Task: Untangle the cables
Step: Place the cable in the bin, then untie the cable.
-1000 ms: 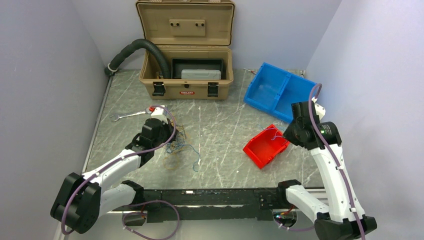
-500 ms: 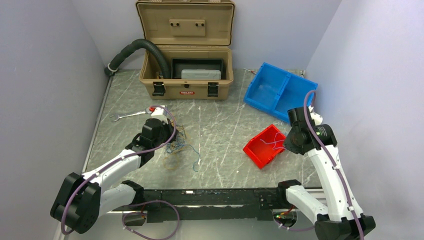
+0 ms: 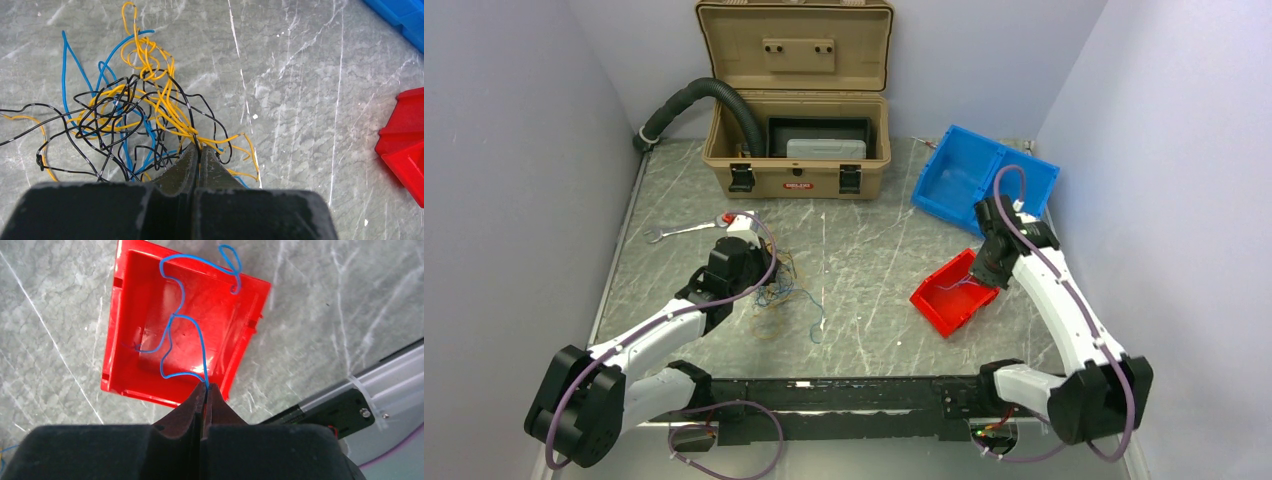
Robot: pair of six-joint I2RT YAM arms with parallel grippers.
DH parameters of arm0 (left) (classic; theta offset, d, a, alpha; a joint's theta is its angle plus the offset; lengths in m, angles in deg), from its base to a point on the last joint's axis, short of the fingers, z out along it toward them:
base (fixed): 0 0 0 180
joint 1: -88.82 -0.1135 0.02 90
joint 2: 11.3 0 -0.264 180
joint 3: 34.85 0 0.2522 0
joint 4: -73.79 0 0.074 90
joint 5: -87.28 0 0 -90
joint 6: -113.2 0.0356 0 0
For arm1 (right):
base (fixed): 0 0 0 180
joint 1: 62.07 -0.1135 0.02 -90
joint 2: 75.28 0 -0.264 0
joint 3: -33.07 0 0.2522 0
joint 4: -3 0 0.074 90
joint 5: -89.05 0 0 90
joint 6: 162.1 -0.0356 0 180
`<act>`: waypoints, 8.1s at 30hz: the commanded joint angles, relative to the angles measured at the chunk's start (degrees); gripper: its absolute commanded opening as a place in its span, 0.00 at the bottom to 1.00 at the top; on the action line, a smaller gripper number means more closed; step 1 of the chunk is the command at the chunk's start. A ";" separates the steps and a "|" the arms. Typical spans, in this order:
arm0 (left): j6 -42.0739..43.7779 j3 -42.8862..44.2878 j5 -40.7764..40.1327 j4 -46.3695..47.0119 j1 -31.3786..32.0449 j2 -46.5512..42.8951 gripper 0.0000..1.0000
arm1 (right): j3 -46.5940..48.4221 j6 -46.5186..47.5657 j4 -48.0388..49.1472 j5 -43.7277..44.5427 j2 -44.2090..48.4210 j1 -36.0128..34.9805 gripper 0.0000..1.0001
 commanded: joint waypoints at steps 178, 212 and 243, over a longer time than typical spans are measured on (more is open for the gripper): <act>0.77 -3.25 -7.98 1.68 4.02 -13.67 0.00 | -19.98 22.13 95.39 -3.83 -33.63 -46.71 0.00; -14.06 9.20 -31.10 -27.61 -1.95 2.07 0.03 | 20.53 14.27 18.37 27.94 16.12 -18.94 0.00; 0.71 -0.82 -0.26 -2.13 -5.41 -6.29 0.00 | 50.29 24.32 7.82 22.28 4.34 -18.94 0.00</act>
